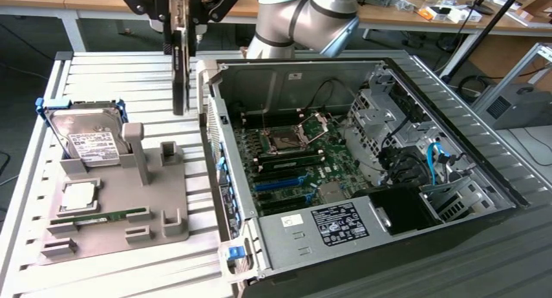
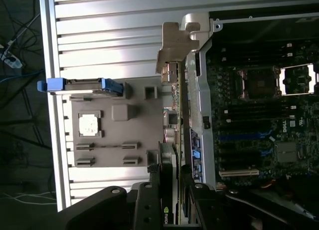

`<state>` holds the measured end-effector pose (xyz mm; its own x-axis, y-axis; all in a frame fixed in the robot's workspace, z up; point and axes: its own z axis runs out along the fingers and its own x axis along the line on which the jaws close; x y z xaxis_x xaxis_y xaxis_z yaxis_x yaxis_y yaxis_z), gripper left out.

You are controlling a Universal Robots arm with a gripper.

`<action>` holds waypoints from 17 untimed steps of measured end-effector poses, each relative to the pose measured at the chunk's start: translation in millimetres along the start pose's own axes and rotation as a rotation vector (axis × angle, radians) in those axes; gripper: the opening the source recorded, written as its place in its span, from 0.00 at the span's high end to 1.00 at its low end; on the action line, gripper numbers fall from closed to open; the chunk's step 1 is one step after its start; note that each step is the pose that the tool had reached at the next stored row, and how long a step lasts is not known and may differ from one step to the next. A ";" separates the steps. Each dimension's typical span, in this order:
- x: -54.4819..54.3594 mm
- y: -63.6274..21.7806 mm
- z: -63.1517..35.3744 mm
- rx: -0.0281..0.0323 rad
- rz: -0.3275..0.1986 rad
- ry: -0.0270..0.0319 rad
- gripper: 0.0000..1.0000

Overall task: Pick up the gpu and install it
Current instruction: 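Pick up the gpu and move the gpu toward the slot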

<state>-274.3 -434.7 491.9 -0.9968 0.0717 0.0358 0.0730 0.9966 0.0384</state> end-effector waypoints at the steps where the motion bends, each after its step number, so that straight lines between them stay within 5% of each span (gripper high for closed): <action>1: -1.8 0.1 0.5 0.0001 0.000 0.0017 0.73; 17: -28.7 1.8 7.5 0.0018 0.001 0.0241 0.73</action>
<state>-245.8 -434.7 483.5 -0.9956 0.0717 0.0600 0.0740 0.9966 0.0366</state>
